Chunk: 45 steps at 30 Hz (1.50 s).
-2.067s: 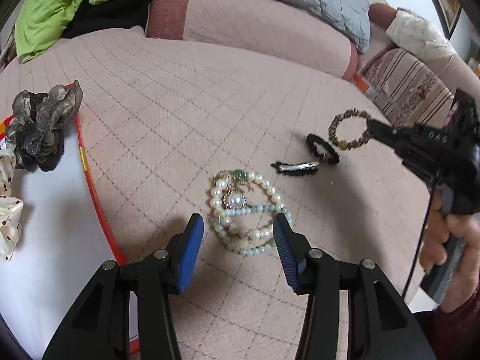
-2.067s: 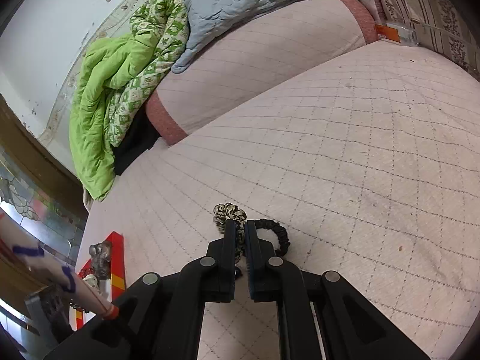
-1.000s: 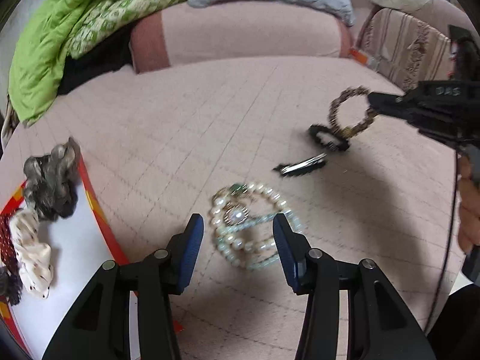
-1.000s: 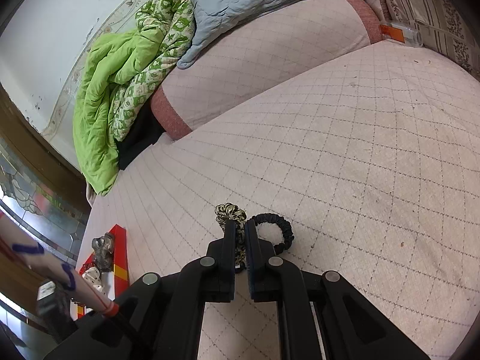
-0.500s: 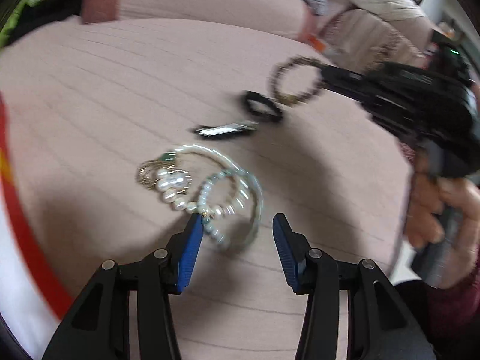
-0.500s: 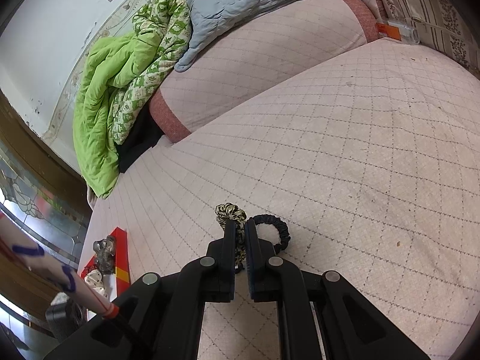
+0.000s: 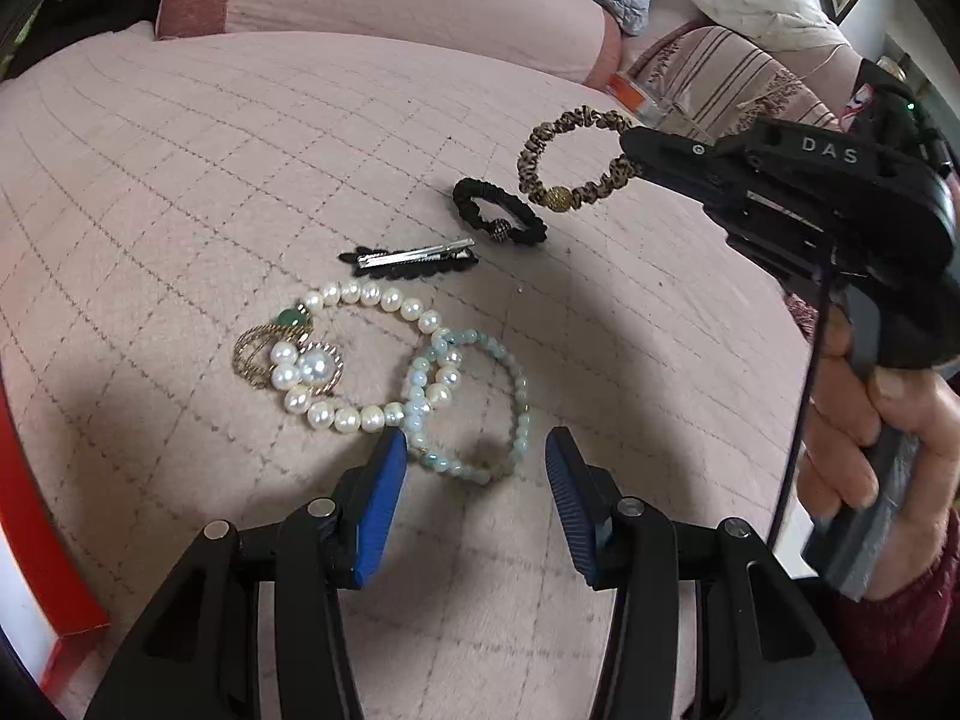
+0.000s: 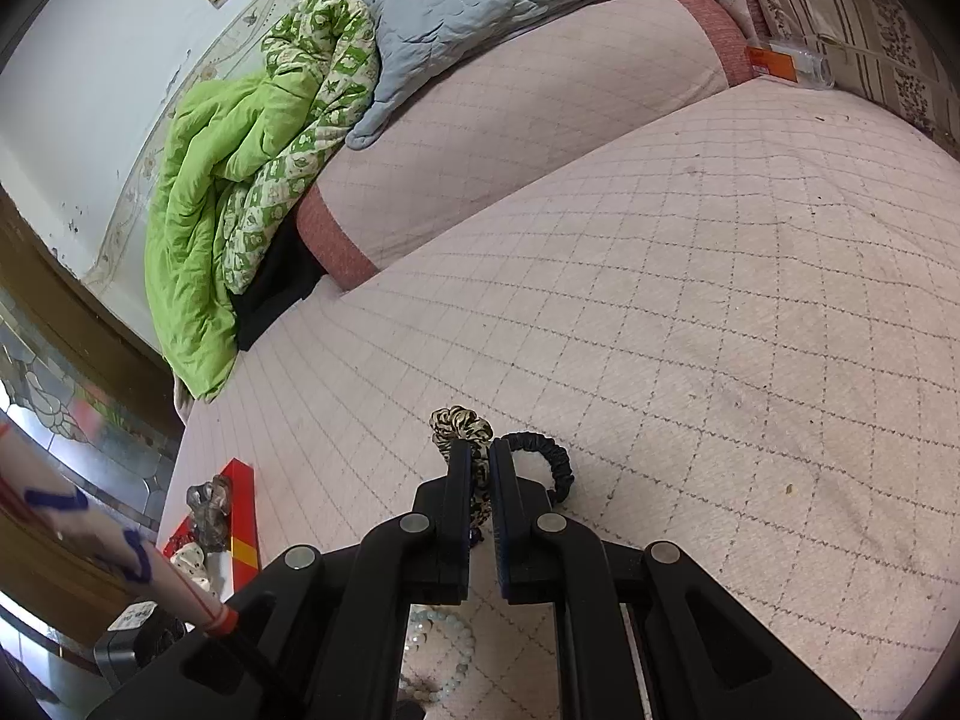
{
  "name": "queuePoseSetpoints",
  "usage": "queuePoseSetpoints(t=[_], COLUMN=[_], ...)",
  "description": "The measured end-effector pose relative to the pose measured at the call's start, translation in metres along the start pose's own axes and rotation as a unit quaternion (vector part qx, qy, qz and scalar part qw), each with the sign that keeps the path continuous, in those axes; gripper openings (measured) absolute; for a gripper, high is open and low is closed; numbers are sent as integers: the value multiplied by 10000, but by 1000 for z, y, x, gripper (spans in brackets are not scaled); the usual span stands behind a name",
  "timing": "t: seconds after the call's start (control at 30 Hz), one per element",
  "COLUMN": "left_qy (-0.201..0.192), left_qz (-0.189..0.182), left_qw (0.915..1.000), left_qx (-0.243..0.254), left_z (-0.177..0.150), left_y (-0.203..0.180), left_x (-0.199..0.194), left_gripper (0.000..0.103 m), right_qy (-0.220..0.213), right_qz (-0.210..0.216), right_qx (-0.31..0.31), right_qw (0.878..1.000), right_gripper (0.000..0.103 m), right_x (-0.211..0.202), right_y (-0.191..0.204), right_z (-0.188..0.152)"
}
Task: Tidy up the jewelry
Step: 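Close the left gripper on the pale jade bead bracelet, then carry the jade bracelet in the left gripper while the right carries the leopard hair tie over the lid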
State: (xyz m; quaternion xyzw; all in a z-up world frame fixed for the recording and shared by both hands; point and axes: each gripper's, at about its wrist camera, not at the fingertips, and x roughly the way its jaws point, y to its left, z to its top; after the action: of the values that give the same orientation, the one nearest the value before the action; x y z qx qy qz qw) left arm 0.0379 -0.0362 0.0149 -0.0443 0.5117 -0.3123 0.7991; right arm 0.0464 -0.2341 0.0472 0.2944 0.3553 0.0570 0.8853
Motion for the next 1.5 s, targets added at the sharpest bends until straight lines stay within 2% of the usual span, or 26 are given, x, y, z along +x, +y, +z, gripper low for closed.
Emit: queuePoseSetpoints(t=[0.07, 0.1, 0.17, 0.27, 0.37, 0.5, 0.73, 1.03, 1.27, 1.5], left_qy=[-94, -144, -169, -156, -309, -763, -1450, -2274, -2564, -2780], left_qz=[162, 257, 252, 179, 25, -181, -280, 33, 281, 530], left_qw=[9998, 9996, 9994, 9995, 9994, 9968, 9888, 9737, 9661, 9584], left_qx=[-10, 50, 162, 218, 172, 155, 221, 128, -45, -357], left_z=[2, 3, 4, 3, 5, 11, 19, 19, 8, -13], left_y=[-4, -7, -13, -16, -14, -12, -11, 3, 25, 57], left_x=[2, 4, 6, 8, 2, -22, -60, -107, -136, -172], left_gripper=[45, 27, 5, 5, 5, 5, 5, 5, 5, 5], right_qy=[1, 5, -2, -22, -38, -72, -110, -116, 32, 268], right_qz=[-18, -21, -26, -14, 6, 47, 97, 400, 868, 1431], right_qx=[20, 15, 20, 5, -26, -44, -118, -525, -996, -1506], right_qw=[10000, 10000, 10000, 10000, 10000, 10000, 9998, 9978, 9912, 9778], right_gripper=[7, 7, 7, 7, 7, 7, 7, 7, 7, 7], right_x=[-1, 0, 0, -1, -2, -5, -6, -3, 8, 22], right_y=[-3, -3, -5, -4, -2, 1, 7, 37, 78, 136], right_z=[1, 1, 2, 3, 3, 2, 1, -7, -26, -58])
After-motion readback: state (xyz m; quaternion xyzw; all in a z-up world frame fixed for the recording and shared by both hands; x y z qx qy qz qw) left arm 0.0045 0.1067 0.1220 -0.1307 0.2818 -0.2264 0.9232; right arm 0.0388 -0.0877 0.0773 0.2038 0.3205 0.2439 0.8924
